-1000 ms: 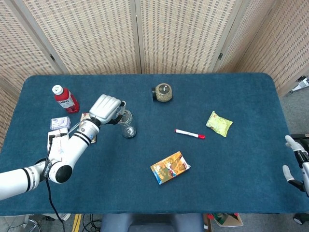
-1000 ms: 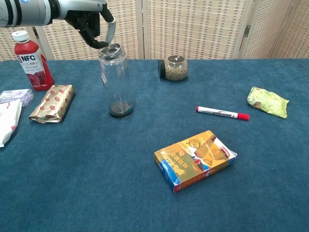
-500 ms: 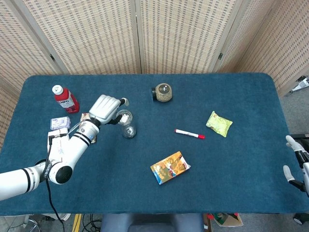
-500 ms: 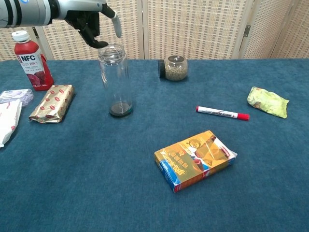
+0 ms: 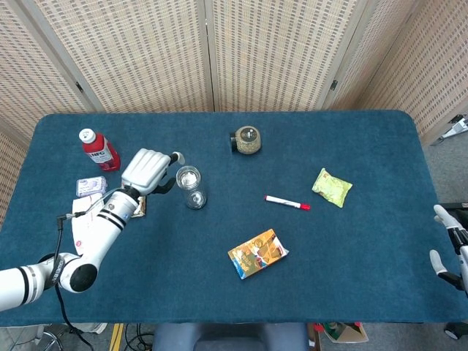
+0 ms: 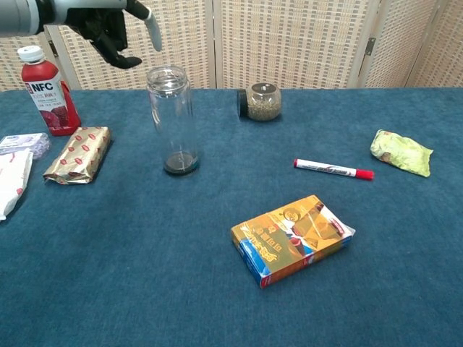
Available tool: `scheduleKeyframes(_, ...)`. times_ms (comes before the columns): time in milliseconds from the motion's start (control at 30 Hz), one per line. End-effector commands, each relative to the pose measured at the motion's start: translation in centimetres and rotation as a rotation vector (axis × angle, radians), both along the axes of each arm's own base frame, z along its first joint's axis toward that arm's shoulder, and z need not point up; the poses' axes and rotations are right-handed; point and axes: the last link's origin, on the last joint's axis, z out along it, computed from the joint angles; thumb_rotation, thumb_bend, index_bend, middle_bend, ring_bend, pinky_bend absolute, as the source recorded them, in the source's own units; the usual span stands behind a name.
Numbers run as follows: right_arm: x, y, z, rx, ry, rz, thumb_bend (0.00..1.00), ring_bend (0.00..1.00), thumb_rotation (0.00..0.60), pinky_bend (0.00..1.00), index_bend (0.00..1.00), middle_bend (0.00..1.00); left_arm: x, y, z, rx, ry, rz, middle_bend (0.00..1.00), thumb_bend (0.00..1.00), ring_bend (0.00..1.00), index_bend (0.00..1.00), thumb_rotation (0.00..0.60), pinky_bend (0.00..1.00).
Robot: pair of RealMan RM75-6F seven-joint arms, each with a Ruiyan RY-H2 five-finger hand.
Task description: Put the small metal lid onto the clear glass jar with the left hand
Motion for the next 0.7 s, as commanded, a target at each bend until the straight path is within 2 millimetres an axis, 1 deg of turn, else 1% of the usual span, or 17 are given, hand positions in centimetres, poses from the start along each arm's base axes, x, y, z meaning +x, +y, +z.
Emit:
scheduleKeyframes(33,-0.1,-0.1,0.0,0.002,0.001,-0.002,0.42,0.07,0.600,0.13,0.05,0.24,-1.4,-1.4,1.1,0.033,-0.060,0.037,0.84,0.42,0.79,0.31,0.600,1.00)
scheduleKeyframes(167,-0.1,-0.3,-0.1,0.014,-0.001,0.000,0.42,0.07,0.600,0.13,0.05,0.24,-3.5,-3.4,2.2,0.087,-0.122,0.093,0.71,0.42,0.65,0.30,0.600,0.98)
scheduleKeyframes(200,-0.1,-0.3,-0.1,0.018,0.000,0.000,0.42,0.07,0.600,0.13,0.05,0.24,-4.1,-3.9,2.4,0.098,-0.130,0.104,0.69,0.42,0.63,0.30,0.600,0.97)
scheduleKeyframes(267,-0.1,-0.5,-0.2,0.022,0.001,0.003,0.42,0.07,0.600,0.13,0.05,0.24,-5.4,-5.2,2.7,0.122,-0.135,0.126,0.64,0.42,0.59,0.30,0.600,0.92)
scheduleKeyframes(300,0.0,-0.5,-0.2,0.024,0.001,0.004,0.42,0.07,0.600,0.13,0.05,0.24,-6.1,-5.8,2.8,0.131,-0.127,0.132,0.61,0.42,0.58,0.30,0.600,0.87)
scheduleKeyframes(433,0.0,-0.8,-0.5,0.035,-0.002,0.006,0.42,0.07,0.600,0.13,0.05,0.24,-8.7,-8.5,2.9,0.172,-0.098,0.150,0.50,0.40,0.47,0.30,0.600,0.67)
scheduleKeyframes(567,-0.1,-1.1,-0.8,0.049,-0.004,0.004,0.42,0.07,0.600,0.13,0.05,0.24,-11.5,-11.5,2.9,0.212,-0.094,0.183,0.42,0.38,0.40,0.29,0.600,0.57)
scheduleKeyframes(700,0.0,-1.3,-1.2,0.066,-0.004,0.008,0.42,0.07,0.600,0.13,0.05,0.24,-13.7,-14.2,3.0,0.244,-0.127,0.218,0.37,0.37,0.36,0.29,0.600,0.51)
